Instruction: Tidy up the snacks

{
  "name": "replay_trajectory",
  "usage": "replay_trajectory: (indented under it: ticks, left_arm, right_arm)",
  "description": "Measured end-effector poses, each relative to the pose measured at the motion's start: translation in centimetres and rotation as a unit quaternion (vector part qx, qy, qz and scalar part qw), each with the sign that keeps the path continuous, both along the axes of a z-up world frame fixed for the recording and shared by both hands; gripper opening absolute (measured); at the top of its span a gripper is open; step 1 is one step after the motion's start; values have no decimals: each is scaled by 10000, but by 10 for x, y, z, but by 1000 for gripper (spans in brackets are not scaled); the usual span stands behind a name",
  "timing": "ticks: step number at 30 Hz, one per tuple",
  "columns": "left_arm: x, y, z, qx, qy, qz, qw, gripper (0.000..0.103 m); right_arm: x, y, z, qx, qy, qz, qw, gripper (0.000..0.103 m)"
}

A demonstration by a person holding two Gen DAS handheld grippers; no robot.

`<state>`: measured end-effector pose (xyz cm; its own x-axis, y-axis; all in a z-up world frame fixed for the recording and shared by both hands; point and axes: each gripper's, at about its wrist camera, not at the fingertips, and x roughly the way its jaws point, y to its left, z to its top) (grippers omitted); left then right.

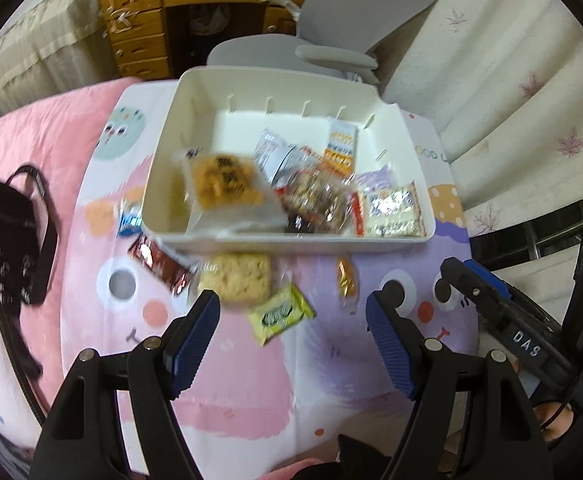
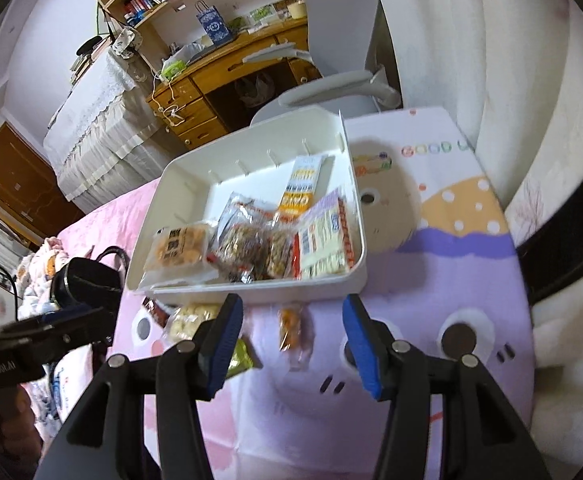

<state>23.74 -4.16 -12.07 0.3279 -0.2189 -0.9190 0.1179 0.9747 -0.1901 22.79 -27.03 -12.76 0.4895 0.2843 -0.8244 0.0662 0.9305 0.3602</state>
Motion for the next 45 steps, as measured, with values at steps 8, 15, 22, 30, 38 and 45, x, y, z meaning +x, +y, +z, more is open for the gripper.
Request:
replay_trajectory:
  ticks: [8,15,22,30,38,45]
  left_arm:
    - [-28,11,-21,-25,244,607,9979,75]
    - [-39,14,-42,-148,548,1010,9933,77]
    - [-31,19,-70,-239,937,1345,9862,78]
    - [-8,17,-119,-495,1450,1706,9734,78]
    - [10,9,-154,-606,1747,1795,9662,78]
    - [23,2,-173,-634,1888,1913,9611,78]
  right_arm:
    - [-9,-6,-18,390,437,143,9982,53]
    - [-7,-7,-31,483,734,312,9956,52]
    - [-2,1,-48,382,970,434,9936,52]
    - [6,20,-73,-18,1042,709,9920,52]
    - [7,43,-96,-666,571,1311,9875,52]
    - [10,57,-114,-1000,352,1770,9785,52]
